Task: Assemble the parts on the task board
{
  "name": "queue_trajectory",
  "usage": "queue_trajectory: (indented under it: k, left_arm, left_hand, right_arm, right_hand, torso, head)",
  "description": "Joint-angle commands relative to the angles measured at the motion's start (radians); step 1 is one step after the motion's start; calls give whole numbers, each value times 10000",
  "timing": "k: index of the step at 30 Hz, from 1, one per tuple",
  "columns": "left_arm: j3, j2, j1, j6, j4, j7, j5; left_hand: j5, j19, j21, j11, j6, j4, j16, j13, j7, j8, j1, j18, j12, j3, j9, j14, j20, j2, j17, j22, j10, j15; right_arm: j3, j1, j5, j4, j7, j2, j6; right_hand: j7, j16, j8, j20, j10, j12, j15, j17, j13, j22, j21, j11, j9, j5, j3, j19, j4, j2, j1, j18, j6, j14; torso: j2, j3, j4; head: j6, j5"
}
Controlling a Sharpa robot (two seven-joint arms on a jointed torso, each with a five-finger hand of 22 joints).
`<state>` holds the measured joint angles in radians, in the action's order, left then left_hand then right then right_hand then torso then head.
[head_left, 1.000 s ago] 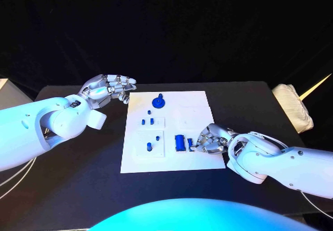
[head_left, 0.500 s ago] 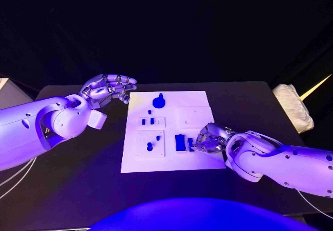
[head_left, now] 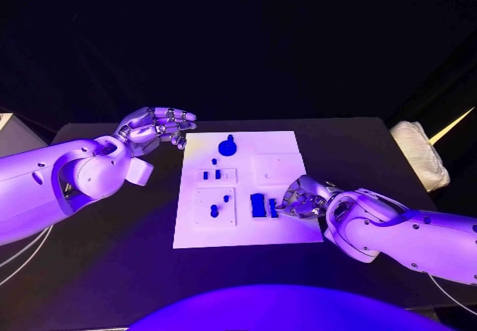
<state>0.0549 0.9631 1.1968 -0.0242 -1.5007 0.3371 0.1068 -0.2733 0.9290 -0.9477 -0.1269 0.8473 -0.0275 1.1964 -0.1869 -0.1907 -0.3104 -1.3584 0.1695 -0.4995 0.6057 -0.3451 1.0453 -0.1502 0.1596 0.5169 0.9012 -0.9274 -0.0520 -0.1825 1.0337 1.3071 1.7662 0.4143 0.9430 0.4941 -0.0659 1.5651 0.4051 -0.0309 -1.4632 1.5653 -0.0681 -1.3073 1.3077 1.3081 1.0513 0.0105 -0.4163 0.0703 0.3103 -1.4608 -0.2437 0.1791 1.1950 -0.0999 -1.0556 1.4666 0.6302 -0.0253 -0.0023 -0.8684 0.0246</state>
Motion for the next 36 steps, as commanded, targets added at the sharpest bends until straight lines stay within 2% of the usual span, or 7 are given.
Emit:
queue_trajectory:
  k: [1, 11, 12, 20, 25, 35, 36]
  left_arm:
    - [0, -60, -25, 140, 39, 119, -9]
    - [26, -441, -200, -454, 573, 688, -267]
    - [27, -509, -224, -563, 680, 780, -322]
    - [25, -1233, -379, -997, 1839, 1523, -1054]
    - [23, -1930, -439, -1347, 2931, 1793, -1392]
    - [22, -2709, -589, -1744, 3988, 1800, -1485]
    - [27, -2639, -558, -1426, 3965, 1510, -1237]
  left_hand:
    - [22, -70, -20, 2, -14, -13, -57, -11, -30, -64, 56, 152, -57, 50, -8, -73, 34, -83, -17, 14, 70, 3]
    - [150, -547, 755, 1, -140, 445, -630, -14, -4, -102, 665, 136, -63, -523, -34, -826, -96, 210, -275, -421, 147, -104]
    - [200, -944, 1326, -15, -188, 543, -1247, -1, -33, -115, 689, 113, -42, -643, -43, -1484, -165, 281, -556, -738, 186, -198]
    - [271, -2494, 5862, -425, -358, 1040, -6310, 1160, 386, 186, 284, 87, 1675, -542, 122, -2768, -1189, 481, -2676, -3776, -519, -882]
    - [282, -2697, 7374, -384, -353, 977, -8015, 1230, 458, 589, 179, 37, 3065, -405, 432, -2934, -1390, 550, -3181, -5006, -540, -1138]
    - [272, -2134, 7931, -378, -280, 926, -9011, 1235, 358, 824, 159, 17, 3879, -677, 680, -2925, -1388, 441, -3483, -5677, -399, -1168]
    - [2733, -9290, 9477, 1269, -8473, 275, -11964, 1869, 1907, 3104, 4225, -1695, 4995, -6057, 3451, -10453, 1502, -1596, -5169, -9012, 9274, 520]
  right_arm:
    - [36, 112, -1174, 62, -1184, 85, 518]
    - [82, 895, -5732, -1333, -4772, -194, 542]
    - [87, 960, -6201, -1591, -5093, -284, 474]
    - [269, 1235, -9448, -4221, -7274, -1400, -630]
    - [356, 1256, -10512, -5362, -8034, -1974, -1186]
    - [415, 1240, -10900, -6103, -8450, -2410, -1478]
    - [409, 1249, -10407, -6055, -7852, -2393, -996]
  right_hand:
    - [-85, 57, -129, -70, -952, -248, 21, -2635, 2501, 130, -341, -89, 38, 112, -131, 114, -125, 111, -138, 90, 214, 1042]
    - [-380, -558, -438, -284, -253, -1678, 242, -1438, 1889, -1337, -3594, -355, 84, 729, -239, 1022, 33, 50, 501, -383, 850, 730]
    - [-520, -1478, -498, -384, 755, -3417, 364, 20, 1135, -2654, -6444, -492, 81, 754, -133, 2081, 172, 6, 782, -738, 1106, 175]
    - [-1101, -9121, -697, -1401, 4810, -12194, 1332, 6747, -5301, -5241, -9848, -1213, 172, 641, 1576, 5164, 198, 212, 1697, -644, 2104, -4887]
    - [-1369, -11954, -1363, -2052, 4078, -14498, 1796, 8463, -9157, -7480, -9902, -1516, 539, 455, 2357, 5896, 544, 602, 1445, -845, 1981, -4814]
    - [-1404, -13384, -1915, -2101, 3847, -14961, 1897, 9555, -11337, -9493, -9870, -1672, 847, 421, 2220, 5384, 1172, 253, 1100, -855, 1774, -4393]
    - [659, -15651, -4051, 309, 7146, -15653, 681, 13073, -13077, -13081, -10513, -105, 4163, -703, -3103, 14608, 2437, -1791, -2774, 999, 10556, -7511]
  torso:
    - [-52, -35, -12]
    - [-416, -137, -37]
    - [-458, -150, -42]
    - [-753, -200, -48]
    - [-908, -189, 31]
    - [-981, -108, 2]
    - [-949, -142, 20]
  head:
    - [65, 0]
    - [411, -16]
    - [473, -20]
    - [1098, -154]
    - [1337, -146]
    - [1549, -160]
    - [1521, -162]
